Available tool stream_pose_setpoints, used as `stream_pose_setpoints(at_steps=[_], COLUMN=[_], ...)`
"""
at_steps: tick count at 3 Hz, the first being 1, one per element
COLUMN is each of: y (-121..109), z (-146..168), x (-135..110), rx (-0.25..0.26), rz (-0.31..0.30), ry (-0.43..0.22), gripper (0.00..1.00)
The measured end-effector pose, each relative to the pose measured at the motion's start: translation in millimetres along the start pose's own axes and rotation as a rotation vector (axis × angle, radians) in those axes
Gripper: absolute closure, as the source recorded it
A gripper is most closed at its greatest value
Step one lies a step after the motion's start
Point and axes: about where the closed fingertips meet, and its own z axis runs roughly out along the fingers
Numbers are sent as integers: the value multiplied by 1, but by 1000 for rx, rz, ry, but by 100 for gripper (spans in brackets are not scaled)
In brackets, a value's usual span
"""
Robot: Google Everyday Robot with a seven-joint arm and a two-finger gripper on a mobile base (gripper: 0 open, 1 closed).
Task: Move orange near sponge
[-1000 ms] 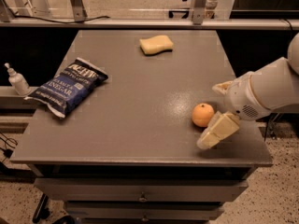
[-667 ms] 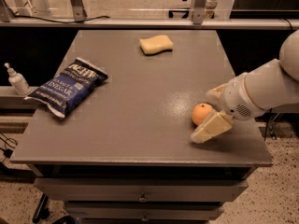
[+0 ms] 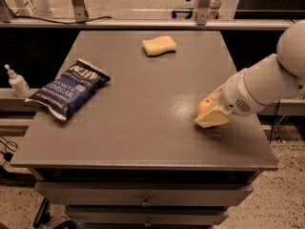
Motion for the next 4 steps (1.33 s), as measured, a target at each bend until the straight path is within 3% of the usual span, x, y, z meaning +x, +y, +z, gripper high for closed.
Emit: stream_pose_setpoints(at_steps=[1,2,3,4], y=[-11,-39,-39,-62], z=[-4,-28,-28,-7], x=[-8,-35,-35,-50], rx=[19,68,68,77], rz=[13,12,11,15], ry=[6,-34,-35,-59], gripper=[89,100,100,100])
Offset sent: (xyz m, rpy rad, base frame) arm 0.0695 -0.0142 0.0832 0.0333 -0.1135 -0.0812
